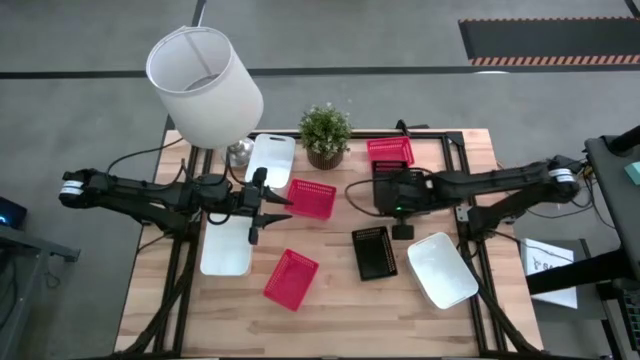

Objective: Stack baskets by color
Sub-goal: Stack the left black bin on the right black bin, then stack the middle red bin on the bottom red bin

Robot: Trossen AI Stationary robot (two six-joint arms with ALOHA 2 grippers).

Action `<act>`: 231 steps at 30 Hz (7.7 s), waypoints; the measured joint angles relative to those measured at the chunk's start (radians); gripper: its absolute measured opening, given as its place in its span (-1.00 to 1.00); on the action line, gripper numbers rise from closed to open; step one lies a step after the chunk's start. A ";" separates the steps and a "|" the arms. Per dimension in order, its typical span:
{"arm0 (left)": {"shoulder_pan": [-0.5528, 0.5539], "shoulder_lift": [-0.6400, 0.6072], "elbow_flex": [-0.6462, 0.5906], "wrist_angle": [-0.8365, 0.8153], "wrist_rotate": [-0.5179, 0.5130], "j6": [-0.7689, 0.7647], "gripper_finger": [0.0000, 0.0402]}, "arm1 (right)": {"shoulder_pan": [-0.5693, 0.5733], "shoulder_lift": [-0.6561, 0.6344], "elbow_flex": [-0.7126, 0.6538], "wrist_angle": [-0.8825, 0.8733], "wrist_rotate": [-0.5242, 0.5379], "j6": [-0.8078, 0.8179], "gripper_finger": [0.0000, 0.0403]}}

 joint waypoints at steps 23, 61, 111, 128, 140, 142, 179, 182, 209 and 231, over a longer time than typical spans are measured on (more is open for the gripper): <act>0.000 0.000 0.001 0.035 0.000 0.000 -0.34 | -0.002 -0.311 -0.313 0.041 0.060 -0.042 -0.96; 0.000 0.000 0.001 0.037 0.000 0.009 -0.34 | -0.003 -0.118 -0.290 0.017 0.083 0.006 -0.47; 0.000 0.428 0.048 0.043 0.001 -0.061 -0.34 | 0.070 -0.001 -0.442 1.334 -0.140 -0.375 -0.96; 0.000 0.442 0.196 -0.311 -0.002 -0.369 -0.34 | -0.029 -0.346 -0.660 1.343 -0.207 -0.313 -0.96; 0.024 0.627 0.507 -0.885 -0.006 -0.146 -0.34 | -0.029 -0.438 -0.702 1.343 -0.206 -0.366 -0.96; 0.030 0.664 0.535 -0.911 -0.006 -0.098 -0.34 | -0.029 -0.440 -0.702 1.342 -0.206 -0.372 -0.96; 0.128 0.722 0.532 -0.858 -0.058 0.080 -0.17 | -0.029 -0.458 -0.701 1.342 -0.204 -0.510 -0.96; 0.128 0.722 0.527 -0.831 -0.061 0.080 -0.03 | -0.029 -0.458 -0.701 1.342 -0.203 -0.515 -0.96; 0.128 0.846 0.523 -0.659 -0.092 0.165 0.02 | -0.029 -0.459 -0.699 1.342 -0.203 -0.518 -0.96; 0.027 0.771 0.651 -0.800 -0.135 -0.018 -0.99 | -0.029 -0.473 -0.700 1.289 -0.204 -0.452 -0.96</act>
